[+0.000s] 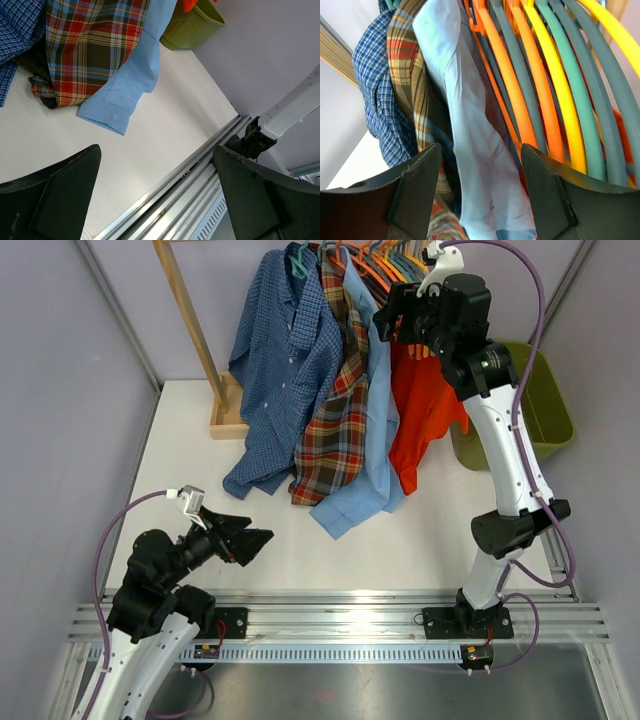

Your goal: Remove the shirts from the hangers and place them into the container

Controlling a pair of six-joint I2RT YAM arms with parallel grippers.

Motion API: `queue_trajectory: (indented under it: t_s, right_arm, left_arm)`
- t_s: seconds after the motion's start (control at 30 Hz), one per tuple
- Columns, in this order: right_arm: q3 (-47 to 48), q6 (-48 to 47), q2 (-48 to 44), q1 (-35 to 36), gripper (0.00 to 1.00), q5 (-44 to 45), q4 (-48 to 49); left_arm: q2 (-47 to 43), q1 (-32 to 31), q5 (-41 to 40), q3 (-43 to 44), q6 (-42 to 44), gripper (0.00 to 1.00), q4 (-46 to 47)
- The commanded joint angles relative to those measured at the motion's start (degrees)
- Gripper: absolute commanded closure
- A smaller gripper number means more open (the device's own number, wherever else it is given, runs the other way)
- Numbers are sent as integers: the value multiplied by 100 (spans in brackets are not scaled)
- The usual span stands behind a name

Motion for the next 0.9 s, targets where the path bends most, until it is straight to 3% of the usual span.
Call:
queue_trajectory:
  t_s: [0.0,0.2,0.37,0.5,0.53,0.6,0.63,0.77,0.87]
  right_arm:
    - [441,60,440,-130,27,-341,-216]
    - [556,157,704,-174,30,-658,-252]
    - [433,139,687,-183,46,-738,-217]
    - [345,113,625,-174,71,-738,-137]
    - [353,121,616,-174,81,-738,-128]
    - [476,122,651,-183,89,-799,-163]
    - [537,121,695,-174,100,-825,-190]
    - [626,104,652,-174,100,-1159,-85]
    - [135,113,257,-166,100,-1230,546]
  left_arm:
    - [-38,-15,104,92,52,1,92]
    - [-47,-15,86,118,69,1,57]
    - [-20,-15,86,92,69,1,92]
    - [-20,-15,95,83,69,1,110]
    - [-3,-15,95,83,69,1,127]
    - [-3,-15,104,92,69,1,127]
    - [-11,-15,95,92,61,1,127]
    - [-3,-15,69,110,69,1,110]
    - [-3,-15,51,171,96,1,75]
